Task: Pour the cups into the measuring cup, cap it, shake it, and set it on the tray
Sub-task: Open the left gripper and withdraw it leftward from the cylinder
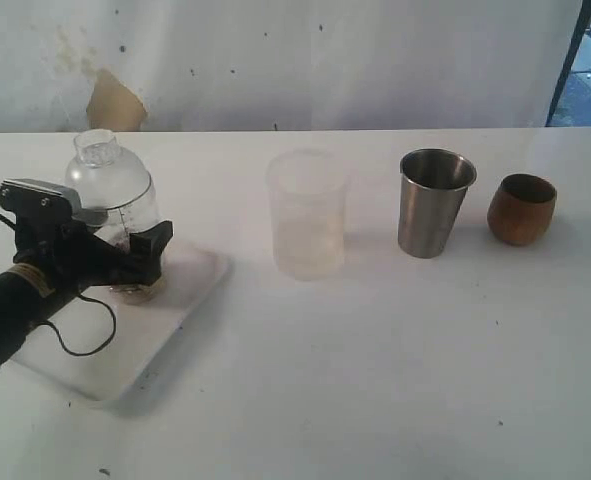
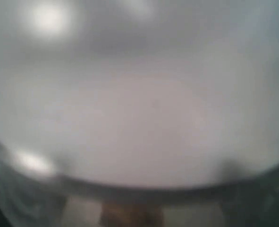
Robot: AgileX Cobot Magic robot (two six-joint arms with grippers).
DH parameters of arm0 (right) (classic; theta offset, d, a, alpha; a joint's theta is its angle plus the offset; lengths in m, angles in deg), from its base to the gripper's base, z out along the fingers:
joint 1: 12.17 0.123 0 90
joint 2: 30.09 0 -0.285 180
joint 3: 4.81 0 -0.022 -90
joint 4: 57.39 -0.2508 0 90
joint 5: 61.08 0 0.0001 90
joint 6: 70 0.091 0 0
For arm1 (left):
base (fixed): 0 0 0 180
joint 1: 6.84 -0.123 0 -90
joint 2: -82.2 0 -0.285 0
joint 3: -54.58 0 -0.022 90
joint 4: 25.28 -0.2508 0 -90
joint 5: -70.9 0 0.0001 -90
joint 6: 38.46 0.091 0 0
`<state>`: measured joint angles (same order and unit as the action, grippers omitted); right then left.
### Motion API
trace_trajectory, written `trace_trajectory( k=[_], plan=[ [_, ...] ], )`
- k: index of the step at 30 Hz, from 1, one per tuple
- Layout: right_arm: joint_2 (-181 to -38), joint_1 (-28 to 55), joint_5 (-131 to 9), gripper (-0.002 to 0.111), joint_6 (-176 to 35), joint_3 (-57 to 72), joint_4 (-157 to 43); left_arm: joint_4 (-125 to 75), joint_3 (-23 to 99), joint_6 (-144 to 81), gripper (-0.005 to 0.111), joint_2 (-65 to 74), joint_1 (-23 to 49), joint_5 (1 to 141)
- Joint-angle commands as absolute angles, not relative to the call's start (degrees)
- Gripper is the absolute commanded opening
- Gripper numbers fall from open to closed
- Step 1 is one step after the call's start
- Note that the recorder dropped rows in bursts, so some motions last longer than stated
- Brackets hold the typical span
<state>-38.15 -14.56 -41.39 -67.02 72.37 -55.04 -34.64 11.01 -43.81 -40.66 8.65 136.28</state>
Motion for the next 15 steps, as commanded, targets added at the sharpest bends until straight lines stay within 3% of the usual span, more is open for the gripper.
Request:
trace_trajectory(
  k=[1,3,4,6,15],
  plan=[
    [-37.88,-15.01,-41.64,0.000,-67.23,72.41,-54.82,-33.21,11.11,-43.53,0.030,-40.38,8.48,135.67],
    [-37.88,-15.01,-41.64,0.000,-67.23,72.41,-54.82,-33.21,11.11,-43.53,0.055,-40.38,8.48,134.56],
    [-37.88,-15.01,-41.64,0.000,-67.23,72.41,-54.82,-33.21,11.11,-43.53,0.081,-40.38,8.48,133.81],
    [-37.88,-15.01,-41.64,0.000,-67.23,72.41,-54.82,-33.21,11.11,-43.11,0.103,-40.38,8.48,133.64],
    [-37.88,-15.01,-41.64,0.000,-67.23,72.41,-54.82,-33.32,11.11,-43.02,0.105,-40.26,8.48,131.09]
  ],
)
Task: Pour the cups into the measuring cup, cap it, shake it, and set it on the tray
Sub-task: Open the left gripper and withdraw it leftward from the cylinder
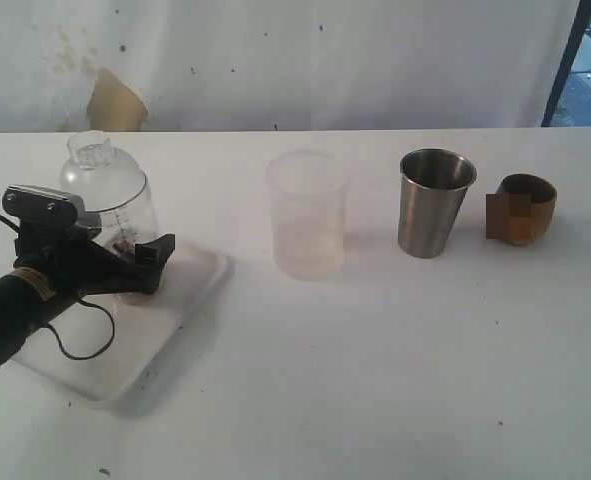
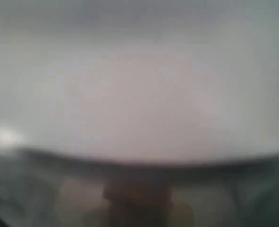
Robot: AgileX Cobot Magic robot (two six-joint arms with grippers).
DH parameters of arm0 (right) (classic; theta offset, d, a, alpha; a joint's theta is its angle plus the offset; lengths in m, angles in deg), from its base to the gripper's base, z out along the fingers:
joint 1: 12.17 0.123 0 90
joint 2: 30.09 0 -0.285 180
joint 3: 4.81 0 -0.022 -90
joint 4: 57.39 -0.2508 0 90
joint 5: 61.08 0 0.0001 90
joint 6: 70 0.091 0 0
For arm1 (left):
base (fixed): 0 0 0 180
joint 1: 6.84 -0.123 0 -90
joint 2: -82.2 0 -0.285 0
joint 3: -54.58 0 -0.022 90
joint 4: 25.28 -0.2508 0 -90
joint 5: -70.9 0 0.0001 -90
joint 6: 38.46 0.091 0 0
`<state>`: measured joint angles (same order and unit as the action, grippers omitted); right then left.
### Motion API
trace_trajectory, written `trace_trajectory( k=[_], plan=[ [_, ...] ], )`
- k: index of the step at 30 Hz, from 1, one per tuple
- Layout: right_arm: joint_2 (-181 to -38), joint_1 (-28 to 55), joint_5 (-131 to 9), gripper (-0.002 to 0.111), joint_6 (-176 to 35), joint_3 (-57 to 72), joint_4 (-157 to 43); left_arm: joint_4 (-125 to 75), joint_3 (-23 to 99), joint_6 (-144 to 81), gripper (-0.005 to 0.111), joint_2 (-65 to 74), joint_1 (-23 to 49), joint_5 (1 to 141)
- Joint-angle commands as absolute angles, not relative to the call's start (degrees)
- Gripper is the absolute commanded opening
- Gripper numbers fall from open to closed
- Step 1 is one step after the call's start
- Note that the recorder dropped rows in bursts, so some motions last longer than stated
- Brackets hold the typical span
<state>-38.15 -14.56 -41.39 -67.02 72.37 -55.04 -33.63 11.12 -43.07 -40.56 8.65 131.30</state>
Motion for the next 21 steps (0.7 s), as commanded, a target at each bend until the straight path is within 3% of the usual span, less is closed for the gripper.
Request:
trace_trajectory(
  k=[1,9,21],
  plan=[
    [-37.88,-15.01,-41.64,0.000,-67.23,72.41,-54.82,-33.32,11.11,-43.02,0.105,-40.26,8.48,130.68],
    [-37.88,-15.01,-41.64,0.000,-67.23,72.41,-54.82,-33.09,4.79,-41.19,0.105,-40.16,8.48,140.62],
    [-37.88,-15.01,-41.64,0.000,-67.23,72.41,-54.82,-31.68,-2.67,-39.48,0.105,-35.71,8.48,140.86]
  ],
)
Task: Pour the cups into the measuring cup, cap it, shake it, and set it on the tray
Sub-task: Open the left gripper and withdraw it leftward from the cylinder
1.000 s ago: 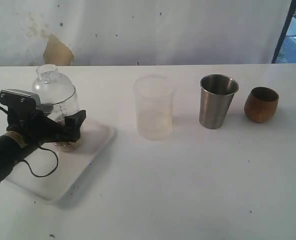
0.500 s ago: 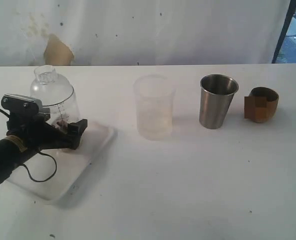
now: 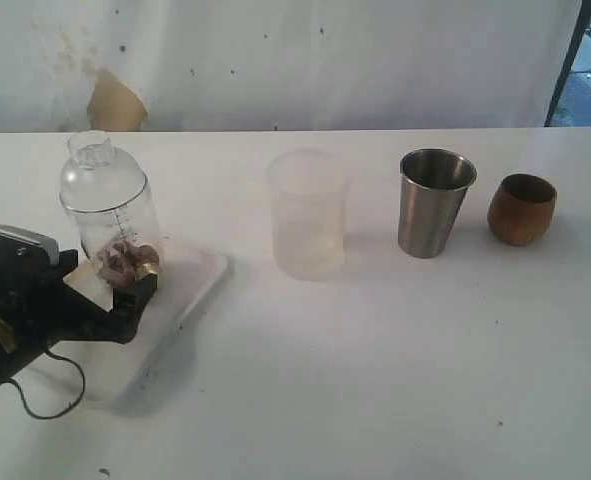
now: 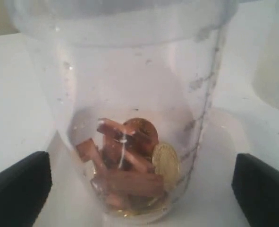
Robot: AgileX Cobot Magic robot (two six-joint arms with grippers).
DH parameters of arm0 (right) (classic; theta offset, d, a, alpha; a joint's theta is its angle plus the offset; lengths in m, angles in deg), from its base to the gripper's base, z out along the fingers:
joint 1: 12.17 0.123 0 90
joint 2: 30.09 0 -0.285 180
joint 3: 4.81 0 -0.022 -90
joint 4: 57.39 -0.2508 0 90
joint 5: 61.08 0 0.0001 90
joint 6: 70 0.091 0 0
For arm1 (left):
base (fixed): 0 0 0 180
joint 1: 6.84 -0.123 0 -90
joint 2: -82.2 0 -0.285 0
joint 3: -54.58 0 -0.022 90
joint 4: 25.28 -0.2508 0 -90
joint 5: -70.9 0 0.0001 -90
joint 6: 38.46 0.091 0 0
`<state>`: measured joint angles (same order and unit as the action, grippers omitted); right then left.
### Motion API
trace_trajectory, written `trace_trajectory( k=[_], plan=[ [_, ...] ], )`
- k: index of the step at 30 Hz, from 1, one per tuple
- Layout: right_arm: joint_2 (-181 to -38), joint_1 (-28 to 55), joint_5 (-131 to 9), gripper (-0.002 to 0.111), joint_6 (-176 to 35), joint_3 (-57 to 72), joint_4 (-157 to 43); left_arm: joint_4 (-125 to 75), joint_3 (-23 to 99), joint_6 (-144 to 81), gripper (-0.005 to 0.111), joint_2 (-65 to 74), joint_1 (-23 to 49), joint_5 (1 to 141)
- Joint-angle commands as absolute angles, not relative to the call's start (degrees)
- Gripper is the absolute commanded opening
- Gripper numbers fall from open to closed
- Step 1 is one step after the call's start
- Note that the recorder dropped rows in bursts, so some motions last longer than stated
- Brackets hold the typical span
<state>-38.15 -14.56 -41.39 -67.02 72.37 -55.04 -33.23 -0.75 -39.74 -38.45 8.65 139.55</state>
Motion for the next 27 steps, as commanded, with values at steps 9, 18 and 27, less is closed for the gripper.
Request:
trace_trajectory(
  k=[9,18,27],
  plan=[
    [-37.88,-15.01,-41.64,0.000,-67.23,72.41,-54.82,-31.68,-8.32,-39.48,0.105,-26.36,8.48,140.86],
    [-37.88,-15.01,-41.64,0.000,-67.23,72.41,-54.82,-31.68,-12.69,-39.58,0.105,-13.80,8.48,140.86],
    [-37.88,-15.01,-41.64,0.000,-67.23,72.41,-54.82,-29.59,-16.15,-39.58,0.105,-1.60,8.48,140.86]
  ],
)
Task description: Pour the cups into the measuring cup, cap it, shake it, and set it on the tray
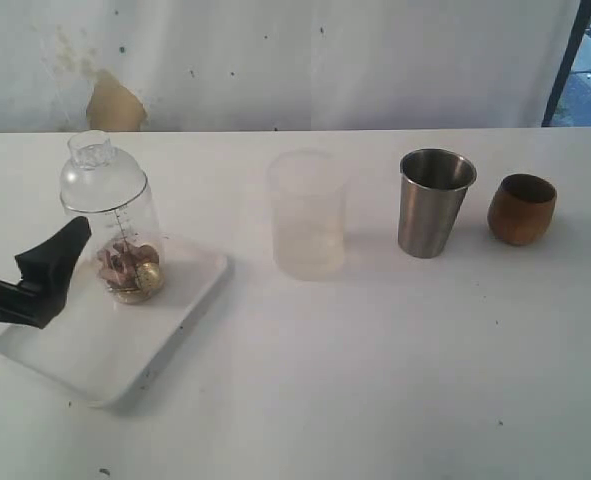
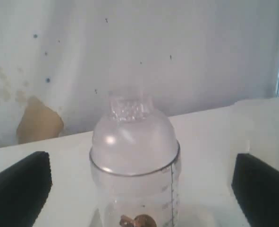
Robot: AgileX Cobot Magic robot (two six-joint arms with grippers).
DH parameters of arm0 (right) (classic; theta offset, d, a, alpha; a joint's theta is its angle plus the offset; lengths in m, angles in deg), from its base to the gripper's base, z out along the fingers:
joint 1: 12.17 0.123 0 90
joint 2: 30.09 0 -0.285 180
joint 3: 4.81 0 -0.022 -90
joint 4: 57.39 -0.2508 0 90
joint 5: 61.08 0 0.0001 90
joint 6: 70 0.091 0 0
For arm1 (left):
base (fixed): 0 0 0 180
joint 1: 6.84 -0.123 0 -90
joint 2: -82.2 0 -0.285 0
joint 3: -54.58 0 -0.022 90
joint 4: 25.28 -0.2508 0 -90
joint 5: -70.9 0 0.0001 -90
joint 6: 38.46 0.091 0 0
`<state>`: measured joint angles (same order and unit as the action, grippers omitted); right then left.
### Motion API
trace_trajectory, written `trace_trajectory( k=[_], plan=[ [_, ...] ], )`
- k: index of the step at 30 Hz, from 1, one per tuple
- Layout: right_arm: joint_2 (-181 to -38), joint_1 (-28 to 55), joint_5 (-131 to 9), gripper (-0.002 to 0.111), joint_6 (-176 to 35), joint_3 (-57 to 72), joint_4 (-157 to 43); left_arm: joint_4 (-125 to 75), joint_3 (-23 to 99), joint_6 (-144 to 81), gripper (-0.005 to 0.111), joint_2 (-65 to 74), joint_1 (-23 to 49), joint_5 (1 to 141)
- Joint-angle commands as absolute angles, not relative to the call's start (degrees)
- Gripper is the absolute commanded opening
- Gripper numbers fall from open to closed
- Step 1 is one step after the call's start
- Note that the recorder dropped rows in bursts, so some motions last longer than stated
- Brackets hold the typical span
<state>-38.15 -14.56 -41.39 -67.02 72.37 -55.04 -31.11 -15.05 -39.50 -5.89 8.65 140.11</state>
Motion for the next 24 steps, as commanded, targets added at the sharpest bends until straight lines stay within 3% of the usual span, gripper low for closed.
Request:
trace_trajectory(
  k=[1,6,9,11,13,15,24],
  plan=[
    [-37.88,-15.01,-41.64,0.000,-67.23,72.41,-54.82,-29.59,-16.15,-39.58,0.105,-0.25,8.48,140.86],
    [-37.88,-15.01,-41.64,0.000,-67.23,72.41,-54.82,-28.80,-16.15,-39.67,0.103,6.55,8.48,139.49],
    [-37.88,-15.01,-41.64,0.000,-67.23,72.41,-54.82,-28.10,-16.15,-39.81,0.090,10.84,8.48,135.07],
    [-37.88,-15.01,-41.64,0.000,-67.23,72.41,-54.82,-28.10,-16.15,-39.81,0.068,13.88,8.48,132.09],
    [-37.88,-15.01,-41.64,0.000,-67.23,72.41,-54.82,-28.74,-15.84,-39.81,0.038,16.40,8.48,128.22],
    [-37.88,-15.01,-41.64,0.000,-67.23,72.41,-54.82,-31.67,-15.12,-40.12,0.000,19.29,8.48,123.14],
    [-37.88,-15.01,-41.64,0.000,-67.23,72.41,-54.82,-36.69,-10.48,-44.85,0.000,31.55,8.48,101.13]
  ],
)
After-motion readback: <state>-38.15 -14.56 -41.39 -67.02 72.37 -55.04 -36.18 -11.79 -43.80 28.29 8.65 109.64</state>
